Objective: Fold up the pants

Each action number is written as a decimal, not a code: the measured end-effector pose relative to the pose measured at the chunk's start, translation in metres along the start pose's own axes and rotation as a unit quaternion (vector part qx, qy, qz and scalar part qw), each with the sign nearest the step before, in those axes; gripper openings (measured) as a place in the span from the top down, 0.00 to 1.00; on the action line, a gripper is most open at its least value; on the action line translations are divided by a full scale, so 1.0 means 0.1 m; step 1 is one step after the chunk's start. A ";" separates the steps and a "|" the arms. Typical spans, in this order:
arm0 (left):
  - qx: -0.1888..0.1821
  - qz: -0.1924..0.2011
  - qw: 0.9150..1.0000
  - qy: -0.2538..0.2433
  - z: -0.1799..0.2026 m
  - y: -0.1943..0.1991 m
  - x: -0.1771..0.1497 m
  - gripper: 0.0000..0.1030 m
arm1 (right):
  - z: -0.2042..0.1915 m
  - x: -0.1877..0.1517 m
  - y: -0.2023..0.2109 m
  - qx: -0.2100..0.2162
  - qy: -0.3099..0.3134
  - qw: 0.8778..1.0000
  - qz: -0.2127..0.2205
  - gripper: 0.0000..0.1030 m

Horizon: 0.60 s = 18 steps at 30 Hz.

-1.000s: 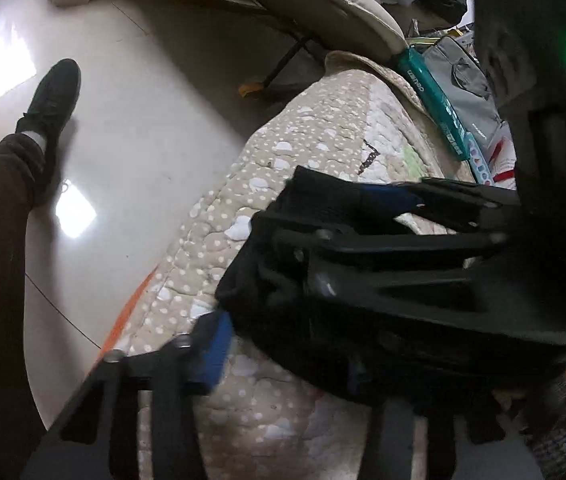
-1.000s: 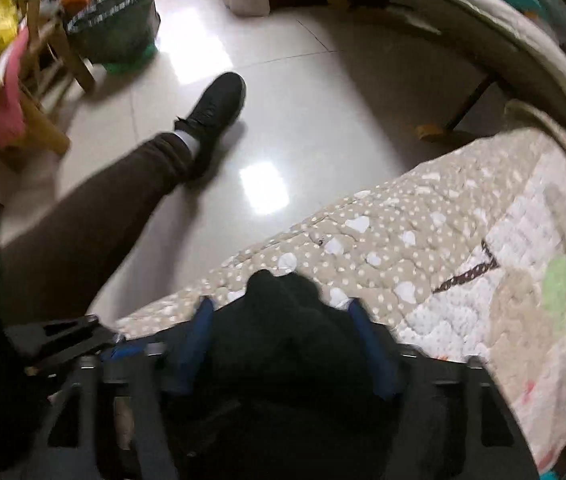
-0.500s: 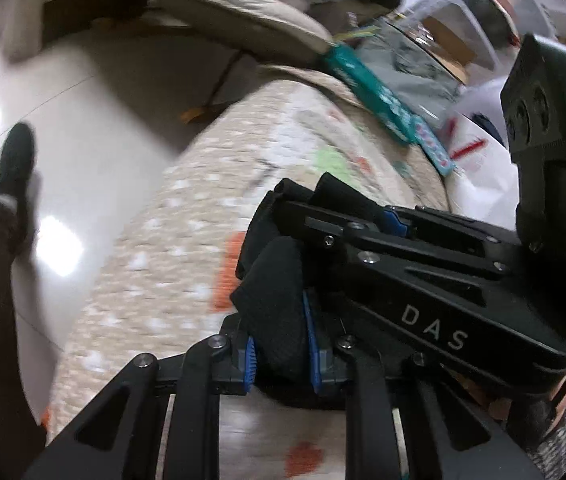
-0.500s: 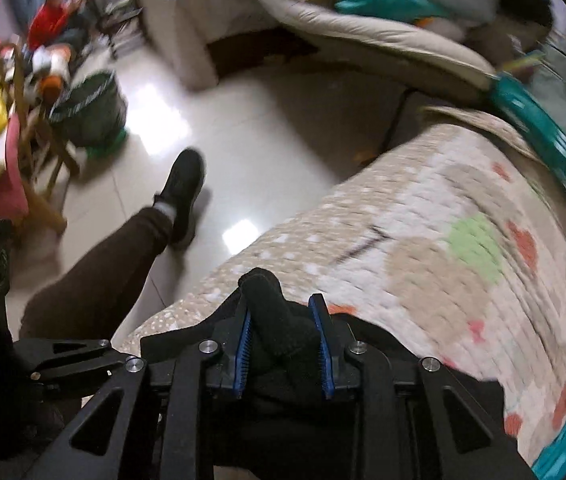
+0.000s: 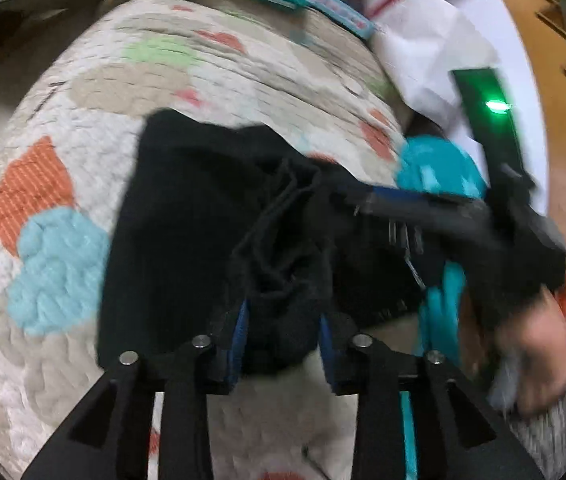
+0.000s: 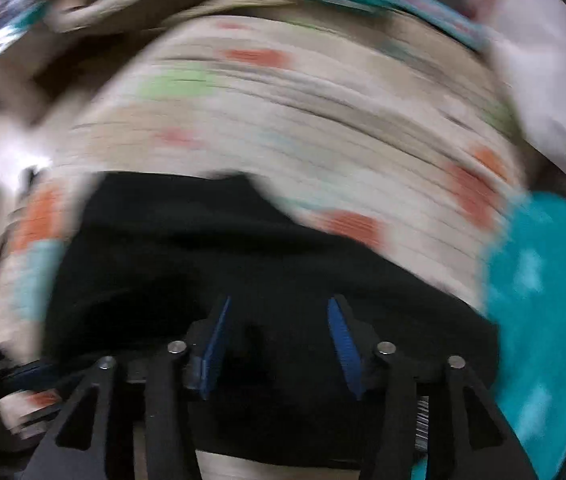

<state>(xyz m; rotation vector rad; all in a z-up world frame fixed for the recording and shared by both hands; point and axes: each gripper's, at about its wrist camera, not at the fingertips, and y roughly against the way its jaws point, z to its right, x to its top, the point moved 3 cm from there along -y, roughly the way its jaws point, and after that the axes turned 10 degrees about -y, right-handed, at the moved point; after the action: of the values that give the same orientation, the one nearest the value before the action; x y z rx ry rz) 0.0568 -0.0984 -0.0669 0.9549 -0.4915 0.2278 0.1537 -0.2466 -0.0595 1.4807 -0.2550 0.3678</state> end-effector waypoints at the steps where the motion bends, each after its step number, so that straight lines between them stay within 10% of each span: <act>1: -0.002 -0.003 1.000 -0.012 0.03 0.05 -0.04 0.67 | 0.19 0.01 0.03 0.000 -0.039 0.999 0.008 0.41; 8: 0.036 0.028 0.998 0.051 -0.42 0.49 -0.06 0.60 | 0.02 0.10 0.64 0.166 -0.086 0.976 0.115 0.41; 12: 0.064 0.039 0.990 0.120 -0.77 0.55 -0.09 0.58 | -0.52 -0.06 0.63 0.272 -0.045 0.959 0.069 0.41; 18: 0.071 0.027 0.990 0.122 -0.86 0.35 -0.06 0.54 | -0.76 -0.07 0.27 0.172 -0.007 0.984 0.043 0.41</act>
<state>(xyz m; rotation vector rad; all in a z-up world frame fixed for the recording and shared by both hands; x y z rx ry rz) 0.0631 -0.0071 -0.0858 1.0366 -0.2785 0.4281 0.1328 -0.1701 -0.0437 1.8169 -0.2777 0.4886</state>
